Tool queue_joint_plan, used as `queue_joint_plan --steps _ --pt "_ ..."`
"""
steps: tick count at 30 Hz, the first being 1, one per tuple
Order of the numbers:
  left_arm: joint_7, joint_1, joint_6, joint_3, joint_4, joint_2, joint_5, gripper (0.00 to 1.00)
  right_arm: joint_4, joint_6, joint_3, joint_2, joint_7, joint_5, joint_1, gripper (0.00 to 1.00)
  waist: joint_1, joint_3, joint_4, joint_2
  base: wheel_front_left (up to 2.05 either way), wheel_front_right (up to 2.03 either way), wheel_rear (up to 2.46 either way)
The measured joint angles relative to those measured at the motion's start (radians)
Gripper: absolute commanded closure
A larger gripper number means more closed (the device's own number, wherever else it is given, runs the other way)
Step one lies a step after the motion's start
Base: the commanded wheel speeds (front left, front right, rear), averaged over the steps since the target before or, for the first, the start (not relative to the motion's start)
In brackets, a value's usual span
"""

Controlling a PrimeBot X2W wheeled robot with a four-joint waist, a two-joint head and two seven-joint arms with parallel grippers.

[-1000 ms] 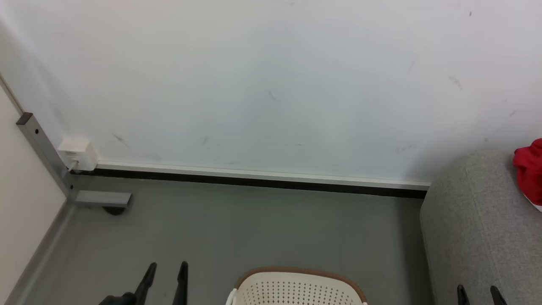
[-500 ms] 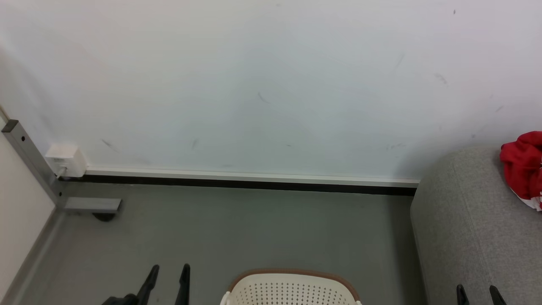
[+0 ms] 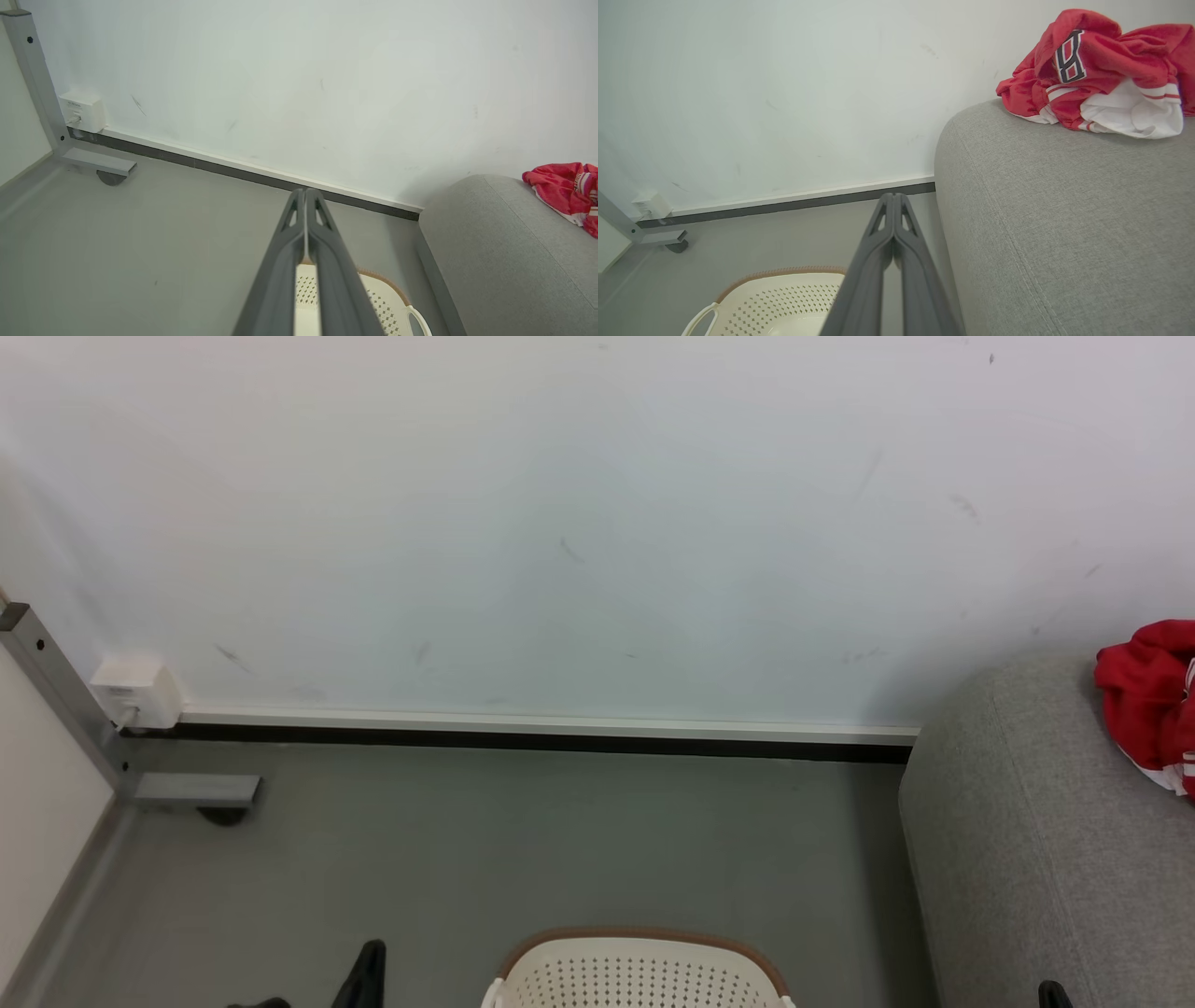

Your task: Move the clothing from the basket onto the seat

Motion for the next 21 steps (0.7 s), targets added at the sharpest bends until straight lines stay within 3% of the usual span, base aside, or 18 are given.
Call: queue_joint_plan --steps 21 --pt "0.088 -0.028 -0.002 0.04 -0.02 0.0 -0.356 1.0 -0.006 0.0 -0.007 0.0 0.088 0.35 -0.061 1.0 0.0 0.009 0.001 0.0 0.0 0.0 0.0"
